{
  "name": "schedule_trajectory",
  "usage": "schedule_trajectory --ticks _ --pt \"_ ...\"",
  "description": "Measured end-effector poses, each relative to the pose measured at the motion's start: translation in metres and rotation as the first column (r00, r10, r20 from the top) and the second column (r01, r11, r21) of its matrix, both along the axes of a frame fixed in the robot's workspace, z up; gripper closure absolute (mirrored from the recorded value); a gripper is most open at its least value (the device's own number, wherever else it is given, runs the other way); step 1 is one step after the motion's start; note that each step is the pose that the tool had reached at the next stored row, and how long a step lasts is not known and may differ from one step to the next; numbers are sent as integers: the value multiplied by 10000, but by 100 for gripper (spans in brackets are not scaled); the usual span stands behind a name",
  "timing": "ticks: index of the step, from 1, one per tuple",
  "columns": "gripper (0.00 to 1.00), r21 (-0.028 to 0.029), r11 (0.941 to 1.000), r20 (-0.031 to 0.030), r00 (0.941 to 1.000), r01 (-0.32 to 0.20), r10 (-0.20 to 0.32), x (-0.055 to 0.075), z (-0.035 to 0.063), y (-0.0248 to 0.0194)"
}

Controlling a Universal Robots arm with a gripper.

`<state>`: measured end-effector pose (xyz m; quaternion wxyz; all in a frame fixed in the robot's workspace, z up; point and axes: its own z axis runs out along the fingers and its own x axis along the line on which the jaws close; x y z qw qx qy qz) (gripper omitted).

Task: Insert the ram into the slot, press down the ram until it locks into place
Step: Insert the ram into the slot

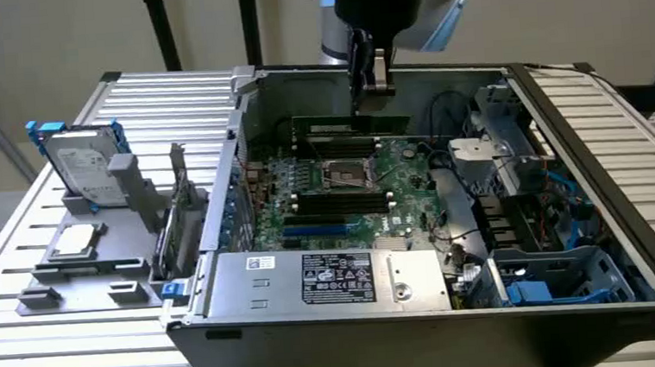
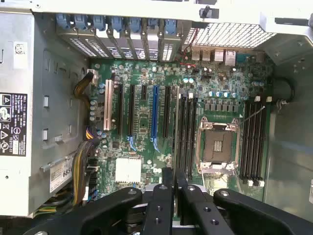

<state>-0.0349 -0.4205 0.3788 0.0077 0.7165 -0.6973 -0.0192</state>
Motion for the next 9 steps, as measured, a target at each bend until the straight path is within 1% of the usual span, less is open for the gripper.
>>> schedule_trajectory --ticks 9 --pt "87 0 10000 0 10000 0 0 0 0 0"
